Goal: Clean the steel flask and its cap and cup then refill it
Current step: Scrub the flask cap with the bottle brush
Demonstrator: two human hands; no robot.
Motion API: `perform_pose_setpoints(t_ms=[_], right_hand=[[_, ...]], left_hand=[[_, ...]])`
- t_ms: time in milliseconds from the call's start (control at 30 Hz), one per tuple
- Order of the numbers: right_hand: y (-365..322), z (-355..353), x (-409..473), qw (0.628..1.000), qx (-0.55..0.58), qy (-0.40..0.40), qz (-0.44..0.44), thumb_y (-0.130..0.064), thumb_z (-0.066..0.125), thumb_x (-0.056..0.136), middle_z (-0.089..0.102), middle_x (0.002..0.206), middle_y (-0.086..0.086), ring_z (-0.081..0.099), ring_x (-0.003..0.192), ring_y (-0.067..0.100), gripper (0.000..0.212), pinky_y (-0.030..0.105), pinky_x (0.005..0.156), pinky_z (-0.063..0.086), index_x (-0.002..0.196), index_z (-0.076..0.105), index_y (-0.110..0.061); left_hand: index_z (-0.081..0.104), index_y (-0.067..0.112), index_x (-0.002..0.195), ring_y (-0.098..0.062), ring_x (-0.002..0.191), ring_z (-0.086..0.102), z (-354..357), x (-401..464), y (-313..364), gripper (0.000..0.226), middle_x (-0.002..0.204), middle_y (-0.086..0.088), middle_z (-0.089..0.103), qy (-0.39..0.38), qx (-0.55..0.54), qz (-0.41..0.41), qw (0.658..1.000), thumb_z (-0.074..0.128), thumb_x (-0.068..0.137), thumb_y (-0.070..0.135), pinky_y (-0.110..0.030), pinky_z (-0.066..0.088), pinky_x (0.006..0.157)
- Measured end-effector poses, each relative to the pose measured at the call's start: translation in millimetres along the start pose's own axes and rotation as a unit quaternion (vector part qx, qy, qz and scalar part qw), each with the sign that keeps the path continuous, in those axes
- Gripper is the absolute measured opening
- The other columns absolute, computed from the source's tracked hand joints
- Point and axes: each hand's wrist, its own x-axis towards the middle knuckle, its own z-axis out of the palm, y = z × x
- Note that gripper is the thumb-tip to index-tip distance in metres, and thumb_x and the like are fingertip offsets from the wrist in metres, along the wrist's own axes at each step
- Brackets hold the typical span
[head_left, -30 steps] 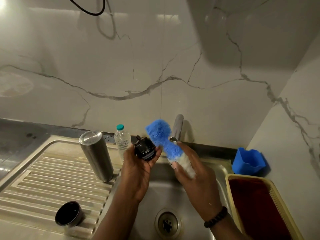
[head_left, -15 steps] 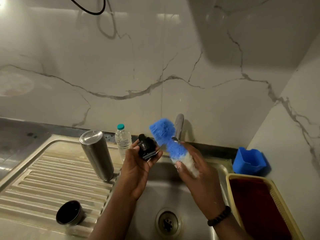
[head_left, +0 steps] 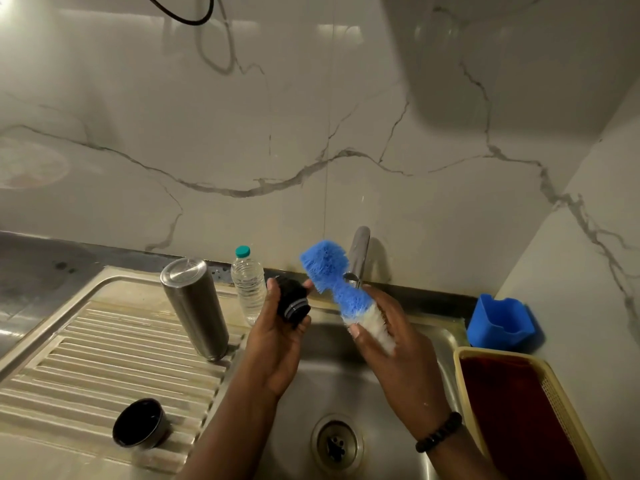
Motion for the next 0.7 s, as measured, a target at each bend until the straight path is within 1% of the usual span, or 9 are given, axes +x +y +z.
perform_pose_setpoints(t_ms=[67,133,200,267,333,367,500,633,700], right_hand=[[-1.1,2.5,-6.4,1.0,0.02,-0.018,0.012,-0.029,0.066,0.091,0.061,0.119,-0.029,0.056,0.108,-0.013,0.051,0.006,0.081,0.047,0.128,0.044,-0.057],[0.1,5.5,-10.3,0.999,0.021,-0.032,0.026,-0.029,0.065,0.092,0.06,0.117,-0.03,0.056,0.107,-0.013,0.052,0.004,0.079,0.046,0.127,0.04,-0.06],[2.1,6.2,-9.2,0.999,-0.003,-0.026,0.034,-0.039,0.063,0.091,0.061,0.111,-0.031,0.059,0.103,-0.011,0.051,0.008,0.077,0.049,0.126,0.036,-0.066],[3.5,3.2,-6.1,0.999,-0.008,-0.011,0.043,-0.043,0.063,0.09,0.064,0.107,-0.029,0.061,0.099,-0.008,0.049,0.015,0.077,0.053,0.126,0.038,-0.066],[1.2,-0.7,-4.0,0.997,0.036,-0.011,0.061,-0.037,0.064,0.09,0.065,0.108,-0.026,0.061,0.095,-0.01,0.048,0.015,0.072,0.053,0.124,0.043,-0.062],[-0.6,-1.9,-3.9,0.996,0.048,-0.022,0.068,-0.033,0.064,0.091,0.065,0.107,-0.022,0.061,0.089,-0.012,0.047,0.012,0.067,0.051,0.124,0.044,-0.06],[-4.6,-1.6,-4.7,0.993,0.066,-0.038,0.091,-0.027,0.063,0.093,0.066,0.104,-0.012,0.058,0.067,-0.014,0.046,0.009,0.055,0.046,0.126,0.044,-0.053],[-2.9,-1.2,-6.9,0.991,0.071,-0.039,0.105,-0.026,0.063,0.093,0.066,0.092,-0.021,0.06,0.062,-0.006,0.045,0.013,0.051,0.046,0.12,0.043,-0.057],[-2.7,-0.1,-8.5,0.988,0.086,-0.044,0.116,-0.025,0.064,0.093,0.065,0.091,-0.029,0.06,0.058,-0.003,0.046,0.015,0.05,0.047,0.119,0.045,-0.057]], left_hand=[[0.042,0.005,0.147,-0.024,0.112,0.065,-1.6,3.7,0.0,0.076,0.126,-0.017,0.066,0.016,-0.005,0.007,1.0,0.06,0.083,0.041,-0.029,0.061,0.082],[0.046,0.006,0.144,-0.031,0.125,0.061,-0.7,3.8,1.7,0.085,0.136,-0.02,0.061,0.011,-0.003,0.007,1.0,0.076,0.074,0.045,-0.035,0.059,0.091],[0.05,0.006,0.14,-0.029,0.122,0.063,-2.3,4.2,1.7,0.109,0.133,-0.019,0.064,0.001,0.008,0.008,1.0,0.093,0.052,0.054,-0.033,0.06,0.088],[0.048,0.005,0.143,-0.025,0.112,0.068,-4.7,3.9,1.1,0.122,0.129,-0.018,0.065,-0.002,0.01,0.015,1.0,0.093,0.045,0.062,-0.028,0.061,0.081],[0.046,0.005,0.145,-0.019,0.103,0.067,-5.3,3.7,0.7,0.124,0.125,-0.016,0.065,-0.014,0.006,0.018,1.0,0.092,0.046,0.064,-0.024,0.06,0.075],[0.046,0.006,0.145,-0.02,0.105,0.068,-4.5,3.8,0.6,0.123,0.127,-0.015,0.065,-0.022,-0.001,0.015,1.0,0.093,0.046,0.063,-0.025,0.06,0.077],[0.046,0.006,0.144,-0.028,0.129,0.059,-0.9,0.1,1.5,0.119,0.14,-0.021,0.058,-0.056,-0.045,-0.004,0.997,0.099,0.046,0.046,-0.03,0.059,0.087],[0.043,0.011,0.149,-0.029,0.134,0.054,-1.2,-0.8,-3.9,0.123,0.145,-0.019,0.054,-0.064,-0.077,0.0,0.995,0.1,0.045,0.042,-0.036,0.053,0.101],[0.048,0.014,0.145,-0.028,0.136,0.052,-1.2,-1.2,-6.7,0.119,0.146,-0.016,0.055,-0.062,-0.08,0.009,0.995,0.1,0.043,0.045,-0.036,0.048,0.105]])
